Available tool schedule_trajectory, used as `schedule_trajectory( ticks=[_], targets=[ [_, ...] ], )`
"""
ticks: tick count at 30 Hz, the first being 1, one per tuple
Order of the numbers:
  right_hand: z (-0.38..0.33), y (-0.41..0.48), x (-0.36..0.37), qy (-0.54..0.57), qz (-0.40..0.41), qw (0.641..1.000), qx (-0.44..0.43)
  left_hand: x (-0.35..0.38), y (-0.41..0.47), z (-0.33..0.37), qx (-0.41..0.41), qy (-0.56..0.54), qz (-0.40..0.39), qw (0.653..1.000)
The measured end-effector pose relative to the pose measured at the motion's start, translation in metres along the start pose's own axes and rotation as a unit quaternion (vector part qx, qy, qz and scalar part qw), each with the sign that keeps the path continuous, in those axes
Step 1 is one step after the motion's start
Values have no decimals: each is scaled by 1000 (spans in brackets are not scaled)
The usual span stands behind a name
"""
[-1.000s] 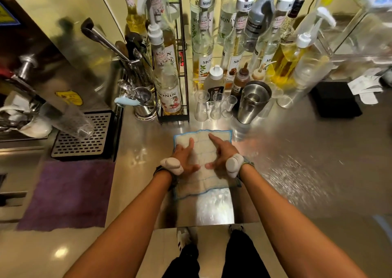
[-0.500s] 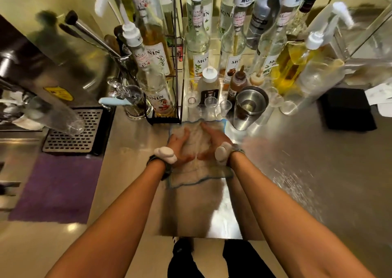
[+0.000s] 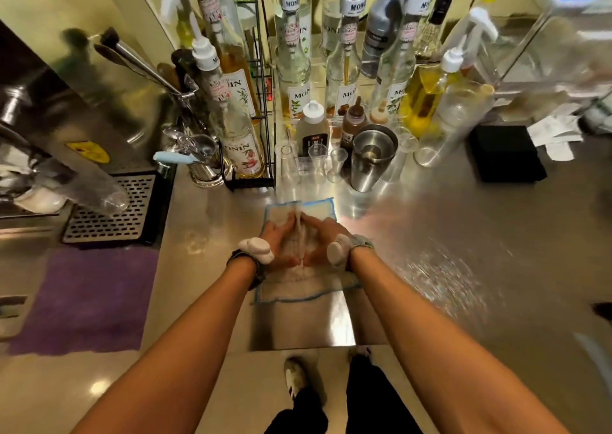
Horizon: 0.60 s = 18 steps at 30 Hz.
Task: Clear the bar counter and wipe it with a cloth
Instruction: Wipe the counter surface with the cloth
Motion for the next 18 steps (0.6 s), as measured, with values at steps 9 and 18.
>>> schedule_trajectory(
  ticks=[9,18],
  targets=[
    [14,-63,41,150,28,988,16,42,-44,4,13,-21,16,1000],
    [29,-63,31,99,46,994,17,36,-37,13,56,-9,33,998]
  ],
)
Point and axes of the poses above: each hand's wrist, its own y-axis towards the middle knuckle, its own x-axis out of the palm, z = x × y, the point moved 4 cm from there along y, towards the middle knuckle, and after that the axes turned 4 degrees about z, right-handed, at the moved point
